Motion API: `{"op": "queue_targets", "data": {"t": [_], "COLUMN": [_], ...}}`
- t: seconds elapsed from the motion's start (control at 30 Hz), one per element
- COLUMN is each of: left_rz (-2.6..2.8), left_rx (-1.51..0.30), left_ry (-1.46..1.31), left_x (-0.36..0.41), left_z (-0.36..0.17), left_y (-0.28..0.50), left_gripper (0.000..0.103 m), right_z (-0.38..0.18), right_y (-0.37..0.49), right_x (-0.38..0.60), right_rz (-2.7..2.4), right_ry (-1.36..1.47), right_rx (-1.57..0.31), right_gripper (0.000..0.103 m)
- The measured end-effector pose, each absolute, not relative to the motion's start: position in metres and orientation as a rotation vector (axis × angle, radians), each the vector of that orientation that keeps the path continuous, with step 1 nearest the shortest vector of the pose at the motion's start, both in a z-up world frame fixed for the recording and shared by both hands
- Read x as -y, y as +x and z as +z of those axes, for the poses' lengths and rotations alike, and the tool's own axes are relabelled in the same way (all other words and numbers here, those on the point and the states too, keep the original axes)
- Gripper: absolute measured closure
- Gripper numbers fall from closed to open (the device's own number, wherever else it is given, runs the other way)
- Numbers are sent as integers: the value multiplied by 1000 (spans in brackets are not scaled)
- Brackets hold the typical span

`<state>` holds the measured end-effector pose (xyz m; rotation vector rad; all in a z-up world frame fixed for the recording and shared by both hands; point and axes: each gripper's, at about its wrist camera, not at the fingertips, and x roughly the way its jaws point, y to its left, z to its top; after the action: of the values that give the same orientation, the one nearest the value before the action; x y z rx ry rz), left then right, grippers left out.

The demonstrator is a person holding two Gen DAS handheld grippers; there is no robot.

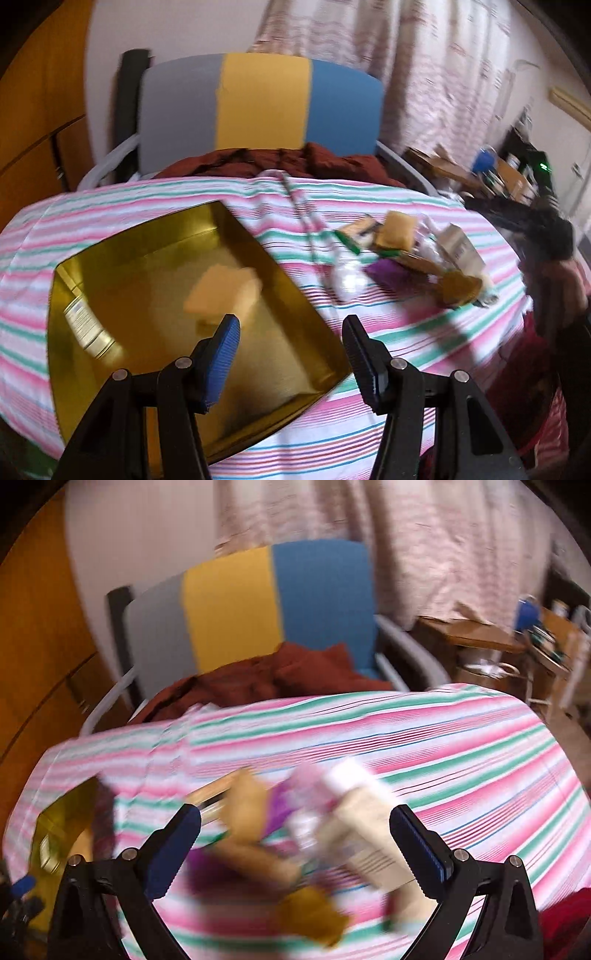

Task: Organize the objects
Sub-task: 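Grasp the beige tea box with the right tool while the left tool grasps the plastic-wrapped ball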

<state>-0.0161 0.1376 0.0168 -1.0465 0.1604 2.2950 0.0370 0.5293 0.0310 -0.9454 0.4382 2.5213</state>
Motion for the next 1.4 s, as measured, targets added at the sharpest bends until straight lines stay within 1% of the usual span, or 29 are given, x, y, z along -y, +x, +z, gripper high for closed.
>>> {"op": "queue_targets", "data": {"t": [0.03, 0.13, 0.2, 0.37, 0.63, 0.97, 1.03, 1.1, 1.2, 1.3, 1.4], "left_rz": [2284, 2242, 2223, 2178, 2139, 2145, 2134, 2125, 2112, 2104, 2089], "left_rx": [-175, -210, -234, -275, -341, -413, -421, -433, -459, -463, -418], "left_ry": [-1043, -1046, -1047, -1093, -1188, -1321, -1330, -1331, -1292, -1245, -1213], "left_x": [-145, -168, -183, -218, -267, -307, -312, -313, -315, -314, -308], "left_z": [17, 15, 13, -2, -27, -60, -66, -68, -64, -60, -53], "left_y": [-15, -16, -17, -32, -68, -94, -94, -94, -88, -84, -78], "left_gripper": [45, 45, 45, 46, 47, 47, 47, 62, 66, 67, 67], "right_z": [25, 7, 4, 0, 1, -6, -9, -13, -19, -20, -22], "right_y": [40, 51, 55, 58, 59, 67, 65, 59, 46, 36, 27], "right_x": [-541, -572, -585, -589, -589, -608, -609, -608, -601, -589, -581], "right_rz": [2496, 2421, 2394, 2374, 2382, 2322, 2320, 2323, 2333, 2368, 2383], "right_ry": [-931, -903, -874, -889, -894, -862, -877, -920, -1008, -1064, -1111], "right_rx": [-478, -681, -760, -805, -784, -902, -902, -890, -812, -674, -557], "right_gripper": [0, 0, 0, 0, 0, 0, 0, 0, 0, 0, 0]}}
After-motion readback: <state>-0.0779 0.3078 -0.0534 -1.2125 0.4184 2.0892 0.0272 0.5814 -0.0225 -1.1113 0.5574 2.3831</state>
